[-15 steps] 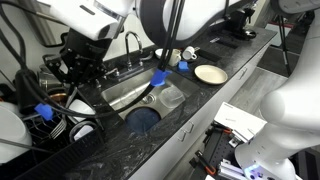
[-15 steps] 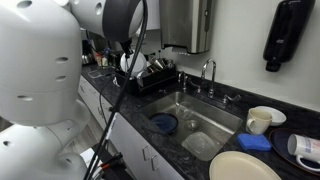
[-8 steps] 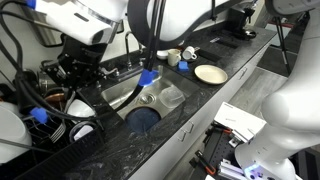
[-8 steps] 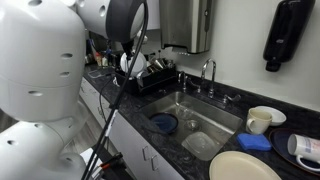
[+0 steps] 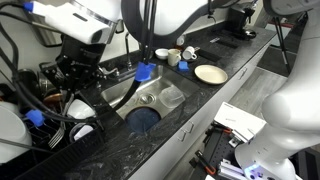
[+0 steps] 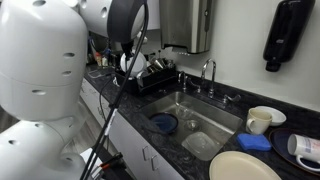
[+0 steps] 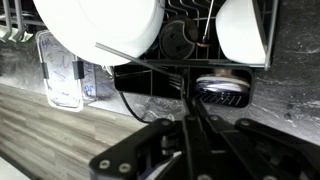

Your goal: Remove the silver fork from the glass in the sink and put it on the dishrack

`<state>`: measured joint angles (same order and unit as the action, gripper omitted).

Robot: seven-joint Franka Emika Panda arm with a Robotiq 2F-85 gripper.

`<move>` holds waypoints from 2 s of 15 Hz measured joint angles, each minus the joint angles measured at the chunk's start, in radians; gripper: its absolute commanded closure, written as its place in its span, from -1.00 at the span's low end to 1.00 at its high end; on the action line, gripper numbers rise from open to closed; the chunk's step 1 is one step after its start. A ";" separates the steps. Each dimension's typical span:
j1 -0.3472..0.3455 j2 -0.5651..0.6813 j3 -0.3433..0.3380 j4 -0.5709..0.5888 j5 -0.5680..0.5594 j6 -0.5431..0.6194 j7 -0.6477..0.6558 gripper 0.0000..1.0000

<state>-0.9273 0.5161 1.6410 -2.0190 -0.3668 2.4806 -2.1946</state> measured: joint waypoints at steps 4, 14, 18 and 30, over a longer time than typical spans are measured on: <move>0.018 -0.001 -0.019 0.000 0.006 -0.010 -0.013 0.98; 0.167 -0.004 -0.123 0.030 0.005 -0.002 -0.023 0.98; 0.219 -0.004 -0.155 0.047 -0.023 -0.002 -0.020 0.98; 0.278 -0.004 -0.209 0.074 -0.042 -0.013 -0.018 -0.96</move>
<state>-0.6497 0.5126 1.4319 -1.9449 -0.4085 2.4679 -2.2122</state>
